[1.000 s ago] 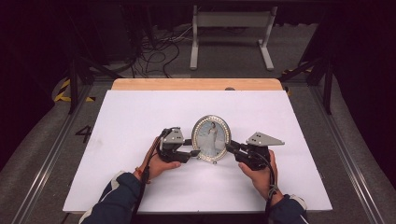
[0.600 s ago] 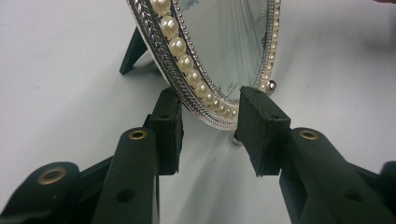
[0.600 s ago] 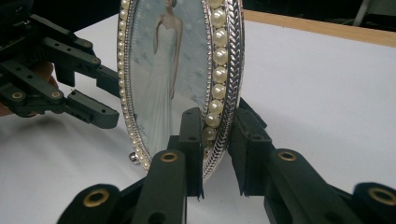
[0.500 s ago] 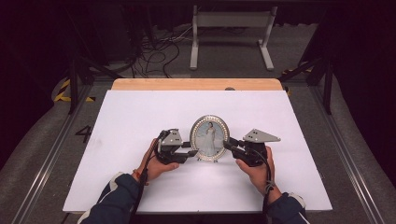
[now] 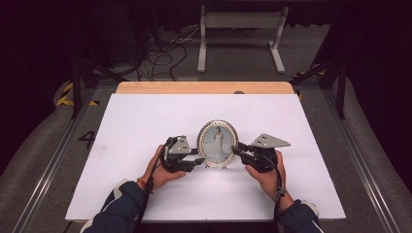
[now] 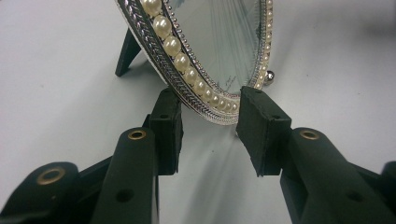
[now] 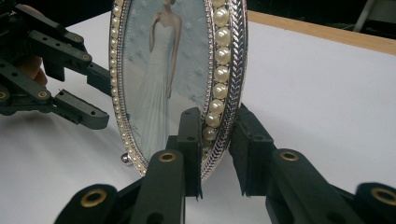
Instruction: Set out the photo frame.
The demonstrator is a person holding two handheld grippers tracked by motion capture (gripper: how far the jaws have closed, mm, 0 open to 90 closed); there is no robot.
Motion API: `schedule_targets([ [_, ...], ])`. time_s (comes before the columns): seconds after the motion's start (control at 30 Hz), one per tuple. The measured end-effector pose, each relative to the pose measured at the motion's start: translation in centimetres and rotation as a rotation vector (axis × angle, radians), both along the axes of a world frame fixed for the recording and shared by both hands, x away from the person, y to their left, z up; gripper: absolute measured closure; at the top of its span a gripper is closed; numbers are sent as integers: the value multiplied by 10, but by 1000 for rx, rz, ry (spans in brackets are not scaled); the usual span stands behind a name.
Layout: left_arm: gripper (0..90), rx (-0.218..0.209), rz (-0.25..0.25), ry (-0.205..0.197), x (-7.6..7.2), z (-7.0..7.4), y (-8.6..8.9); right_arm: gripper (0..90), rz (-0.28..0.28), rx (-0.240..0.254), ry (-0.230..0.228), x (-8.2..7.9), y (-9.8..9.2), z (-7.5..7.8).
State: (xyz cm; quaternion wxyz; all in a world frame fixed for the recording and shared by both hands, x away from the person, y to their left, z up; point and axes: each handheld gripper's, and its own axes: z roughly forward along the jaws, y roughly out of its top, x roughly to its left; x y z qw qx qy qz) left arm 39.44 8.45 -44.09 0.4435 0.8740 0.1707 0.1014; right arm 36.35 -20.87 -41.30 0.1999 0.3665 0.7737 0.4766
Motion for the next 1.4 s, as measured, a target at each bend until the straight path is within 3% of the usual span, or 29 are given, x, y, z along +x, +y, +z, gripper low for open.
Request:
schedule_targets([
  [0.77, 688, 9, 8, -14, 0, 0, 2, 736, 9, -9, -7, 2, 1, 0],
  [1.23, 678, 8, 3, -19, 0, 0, 1, 721, 4, -29, -16, 2, 3, 0],
  [1.4, 657, 8, 6, -27, 0, 1, 2, 678, 5, -46, -19, 2, 2, 0],
])
